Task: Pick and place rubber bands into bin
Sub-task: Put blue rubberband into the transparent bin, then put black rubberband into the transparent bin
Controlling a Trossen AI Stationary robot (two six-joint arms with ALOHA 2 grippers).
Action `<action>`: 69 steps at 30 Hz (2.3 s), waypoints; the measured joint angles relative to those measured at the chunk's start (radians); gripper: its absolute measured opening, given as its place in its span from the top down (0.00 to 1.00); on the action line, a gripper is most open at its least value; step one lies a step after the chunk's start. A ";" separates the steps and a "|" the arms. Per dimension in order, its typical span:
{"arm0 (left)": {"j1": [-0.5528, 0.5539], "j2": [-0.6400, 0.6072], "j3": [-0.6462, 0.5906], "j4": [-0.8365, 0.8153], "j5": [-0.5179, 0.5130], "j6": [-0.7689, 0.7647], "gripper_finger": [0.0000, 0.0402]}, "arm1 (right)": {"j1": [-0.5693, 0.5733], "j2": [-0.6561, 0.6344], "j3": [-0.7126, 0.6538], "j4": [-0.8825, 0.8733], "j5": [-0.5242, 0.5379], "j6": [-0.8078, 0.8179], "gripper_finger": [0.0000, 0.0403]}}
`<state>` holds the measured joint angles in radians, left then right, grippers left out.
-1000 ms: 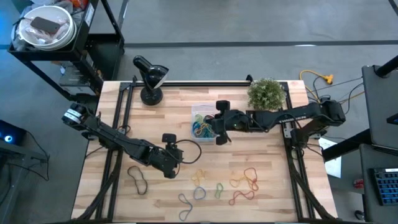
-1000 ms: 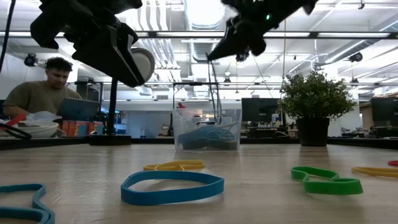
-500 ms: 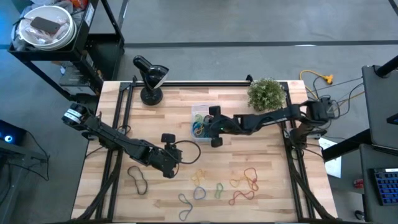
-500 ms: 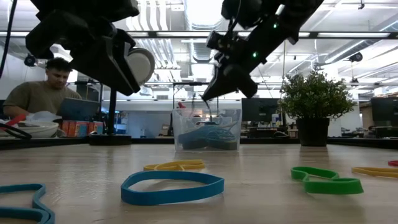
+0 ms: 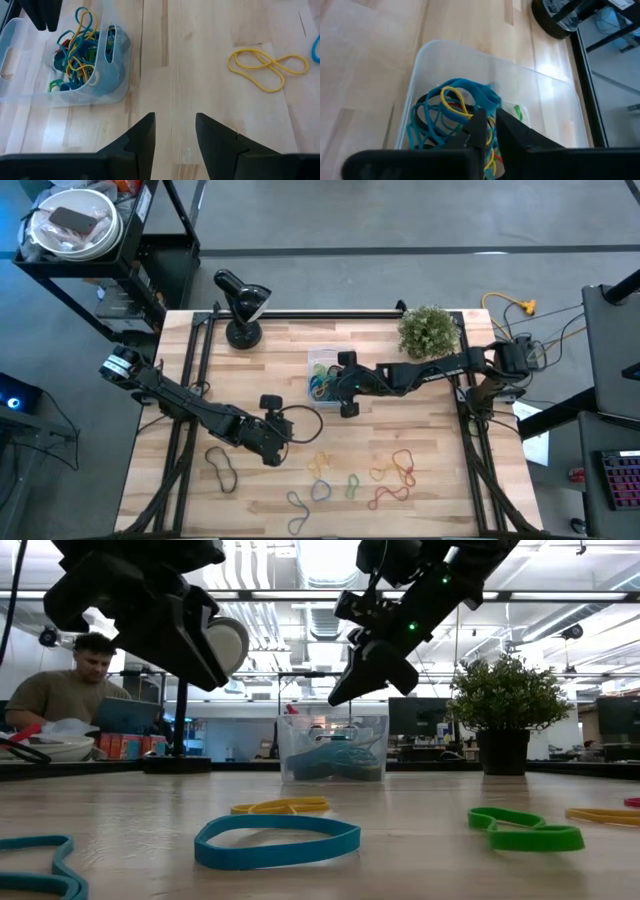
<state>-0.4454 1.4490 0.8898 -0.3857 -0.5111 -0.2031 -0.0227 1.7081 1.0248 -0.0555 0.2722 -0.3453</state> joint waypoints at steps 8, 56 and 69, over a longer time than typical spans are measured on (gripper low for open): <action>0.000 0.000 0.000 0.011 0.024 -0.001 0.69 | 0.007 -0.004 0.000 -0.002 -0.030 0.029 0.73; -0.246 -0.011 -0.111 -0.644 0.636 -0.747 0.69 | 0.366 -0.295 -0.150 -0.171 -0.046 0.231 0.76; -0.251 -0.010 -0.195 -0.584 0.633 -0.762 0.69 | 0.365 -0.295 -0.163 -0.160 -0.045 0.235 0.78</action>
<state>-0.6960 1.4391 0.6945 -0.9697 0.1218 -0.9653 0.3428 1.4128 0.8619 -0.2159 0.2270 -0.1108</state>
